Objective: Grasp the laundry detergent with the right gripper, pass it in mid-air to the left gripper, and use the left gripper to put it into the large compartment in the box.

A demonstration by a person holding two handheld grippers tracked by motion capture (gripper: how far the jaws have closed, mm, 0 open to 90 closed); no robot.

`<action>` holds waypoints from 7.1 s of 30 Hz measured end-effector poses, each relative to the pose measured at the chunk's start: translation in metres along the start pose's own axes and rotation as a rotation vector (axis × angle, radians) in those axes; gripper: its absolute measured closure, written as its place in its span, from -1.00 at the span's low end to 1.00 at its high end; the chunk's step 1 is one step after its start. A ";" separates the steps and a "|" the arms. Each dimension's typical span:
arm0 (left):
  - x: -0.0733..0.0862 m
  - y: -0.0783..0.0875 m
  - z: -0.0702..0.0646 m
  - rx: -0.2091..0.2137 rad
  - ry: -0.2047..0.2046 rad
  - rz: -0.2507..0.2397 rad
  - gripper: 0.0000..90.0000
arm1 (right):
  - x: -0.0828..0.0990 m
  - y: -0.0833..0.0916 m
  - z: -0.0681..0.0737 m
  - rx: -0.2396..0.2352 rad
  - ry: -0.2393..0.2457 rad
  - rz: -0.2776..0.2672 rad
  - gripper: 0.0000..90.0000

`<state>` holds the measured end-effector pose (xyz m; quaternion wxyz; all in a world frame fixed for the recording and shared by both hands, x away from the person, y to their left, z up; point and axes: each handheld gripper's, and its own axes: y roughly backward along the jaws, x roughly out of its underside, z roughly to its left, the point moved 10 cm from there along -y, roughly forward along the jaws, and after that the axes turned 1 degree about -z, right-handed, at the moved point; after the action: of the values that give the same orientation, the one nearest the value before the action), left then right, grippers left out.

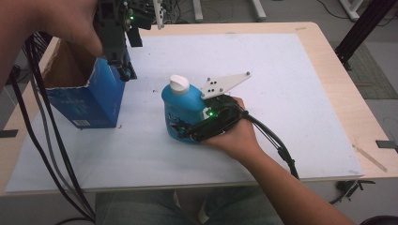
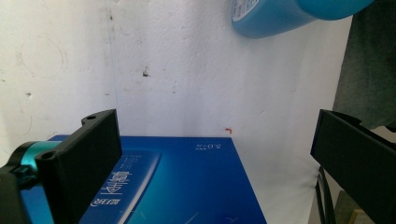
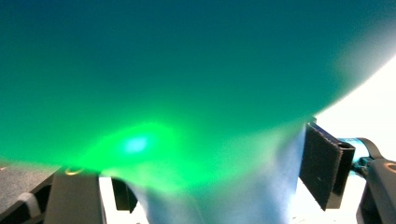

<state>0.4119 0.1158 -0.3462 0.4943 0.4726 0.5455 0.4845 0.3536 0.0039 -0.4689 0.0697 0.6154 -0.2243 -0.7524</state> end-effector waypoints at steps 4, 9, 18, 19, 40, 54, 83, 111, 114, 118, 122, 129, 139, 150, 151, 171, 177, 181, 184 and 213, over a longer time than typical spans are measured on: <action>0.001 0.000 0.001 -0.002 0.004 0.001 -0.96 | 0.000 0.000 0.000 0.000 -0.001 -0.005 -0.38; 0.001 0.000 0.001 -0.002 0.001 -0.002 -0.96 | 0.000 0.000 0.001 0.009 0.005 -0.013 -0.31; 0.003 -0.001 0.001 -0.002 0.007 -0.004 -0.96 | 0.000 0.000 0.003 0.005 0.012 -0.028 -0.20; 0.004 -0.001 0.001 -0.002 0.006 -0.001 -0.96 | -0.001 0.000 0.004 0.009 0.018 -0.030 -0.17; -0.003 0.001 -0.009 0.006 -0.013 -0.018 -0.96 | -0.012 0.008 0.007 0.043 0.074 -0.093 0.04; -0.016 0.012 -0.029 0.012 -0.060 -0.021 -0.96 | -0.029 0.026 0.009 0.005 0.094 -0.059 0.04; -0.053 0.025 -0.074 0.050 -0.087 -0.042 -0.96 | -0.060 0.029 0.030 -0.175 0.121 -0.014 0.04; -0.073 0.014 -0.080 0.059 -0.051 0.026 -0.83 | -0.068 0.023 0.035 -0.212 0.131 -0.023 0.04; -0.073 0.013 -0.080 0.061 -0.048 0.033 -0.75 | -0.068 0.023 0.034 -0.210 0.131 -0.028 0.04; -0.072 0.012 -0.079 0.053 -0.043 0.040 -0.75 | -0.068 0.023 0.034 -0.210 0.125 -0.026 0.04; -0.072 0.012 -0.077 0.048 -0.038 0.041 -0.68 | -0.068 0.023 0.034 -0.211 0.121 -0.025 0.04; -0.074 0.012 -0.078 0.050 -0.044 0.046 -0.60 | -0.068 0.023 0.033 -0.205 0.124 -0.029 0.04; -0.074 0.011 -0.077 0.049 -0.042 0.050 -0.51 | -0.068 0.022 0.034 -0.208 0.121 -0.029 0.04; -0.075 0.010 -0.077 0.051 -0.036 0.059 -0.37 | -0.068 0.022 0.034 -0.208 0.117 -0.031 0.04; -0.075 0.010 -0.077 0.053 -0.036 0.061 -0.37 | -0.068 0.022 0.034 -0.208 0.117 -0.032 0.04; -0.076 0.009 -0.078 0.056 -0.040 0.073 -0.15 | -0.068 0.022 0.034 -0.214 0.108 -0.027 0.03; -0.076 0.010 -0.079 0.052 -0.034 0.065 -0.15 | -0.068 0.022 0.035 -0.217 0.122 -0.031 0.02; -0.077 0.011 -0.080 0.057 -0.028 0.057 -0.15 | -0.068 0.024 0.037 -0.222 0.128 -0.033 -0.07; -0.076 0.011 -0.080 0.054 -0.022 0.065 -0.15 | -0.067 0.026 0.039 -0.229 0.126 -0.022 -0.30; -0.062 0.032 -0.067 0.036 0.095 0.076 -0.15 | -0.056 0.086 -0.002 -0.039 0.152 0.143 -0.93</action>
<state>0.3505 0.0524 -0.3065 0.4405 0.4781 0.5585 0.5152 0.3536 -0.0518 -0.3826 0.1520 0.6516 -0.2468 -0.7010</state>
